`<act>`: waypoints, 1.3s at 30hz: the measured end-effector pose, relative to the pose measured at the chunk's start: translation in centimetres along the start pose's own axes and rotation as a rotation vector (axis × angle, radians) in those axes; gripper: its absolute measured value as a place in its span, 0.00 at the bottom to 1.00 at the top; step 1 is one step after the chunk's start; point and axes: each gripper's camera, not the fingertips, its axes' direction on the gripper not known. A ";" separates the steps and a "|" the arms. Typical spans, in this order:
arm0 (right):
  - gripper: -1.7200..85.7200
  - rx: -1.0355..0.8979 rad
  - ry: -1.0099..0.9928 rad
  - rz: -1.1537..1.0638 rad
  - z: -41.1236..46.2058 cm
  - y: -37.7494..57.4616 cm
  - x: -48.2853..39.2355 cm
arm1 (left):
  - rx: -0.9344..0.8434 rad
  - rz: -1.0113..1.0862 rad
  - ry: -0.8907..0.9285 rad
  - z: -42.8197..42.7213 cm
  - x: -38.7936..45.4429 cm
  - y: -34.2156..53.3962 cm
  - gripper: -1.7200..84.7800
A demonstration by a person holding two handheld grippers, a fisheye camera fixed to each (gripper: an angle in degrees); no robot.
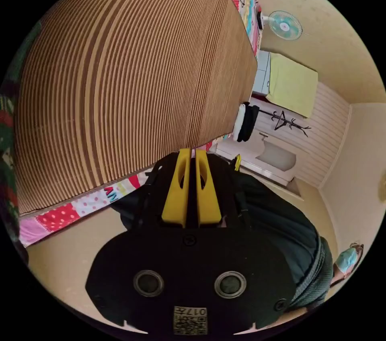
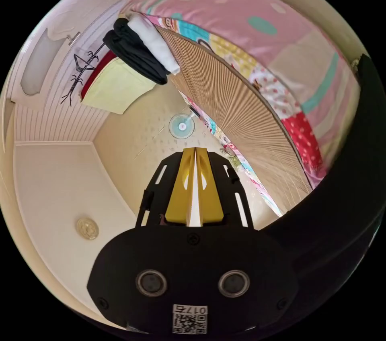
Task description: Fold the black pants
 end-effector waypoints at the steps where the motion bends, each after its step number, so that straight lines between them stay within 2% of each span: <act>1: 0.03 0.002 -0.003 -0.005 -0.2 -0.7 -0.9 | -0.031 -0.034 0.073 1.2 -1.3 -0.2 0.02; 3: 0.03 -0.004 -0.037 -0.033 -0.2 -1.8 -2.5 | -0.059 -0.177 0.244 3.2 -5.4 0.0 0.01; 7: 0.03 -0.028 -0.133 -0.122 0.8 -4.8 -6.5 | 0.015 -0.396 0.272 3.5 -9.8 2.0 0.01; 12: 0.06 0.010 -0.161 -0.158 2.0 -8.2 -10.8 | 0.327 -0.544 0.550 5.1 -12.9 6.5 0.01; 21: 0.17 0.188 -0.264 -0.244 5.0 -13.9 -20.2 | 0.635 -0.617 0.551 5.0 -12.0 13.3 0.01; 26: 0.21 0.297 -0.281 -0.201 5.8 -15.7 -24.6 | 0.755 -0.666 0.560 5.1 -11.9 16.6 0.01; 29: 0.19 0.360 -0.301 -0.169 5.8 -15.3 -26.2 | 0.795 -0.689 0.546 5.4 -12.0 17.9 0.01; 31: 0.08 0.347 -0.269 -0.160 6.6 -14.5 -27.9 | 0.810 -0.709 0.537 5.6 -12.1 18.3 0.01; 32: 0.08 0.336 -0.290 -0.208 7.2 -14.3 -28.6 | 0.821 -0.719 0.539 5.9 -12.2 18.4 0.01; 34: 0.06 0.108 -0.471 -0.352 11.1 -14.4 -31.6 | 0.844 -0.715 0.559 6.2 -12.4 18.3 0.01; 35: 0.05 0.028 -0.487 -0.376 12.4 -14.2 -32.5 | 0.861 -0.708 0.574 6.3 -12.5 18.0 0.01; 36: 0.04 -0.162 -0.441 -0.447 15.5 -13.0 -34.8 | 0.875 -0.700 0.586 6.4 -12.6 17.7 0.01; 37: 0.04 -0.360 -0.306 -0.533 18.7 -10.6 -37.1 | 0.881 -0.695 0.591 6.4 -12.7 17.4 0.01; 38: 0.03 -0.469 -0.224 -0.572 20.5 -9.1 -37.9 | 0.890 -0.683 0.593 6.4 -12.7 16.9 0.01; 39: 0.03 -0.702 -0.051 -0.631 24.1 -5.6 -38.5 | 0.896 -0.668 0.591 6.4 -12.6 16.3 0.01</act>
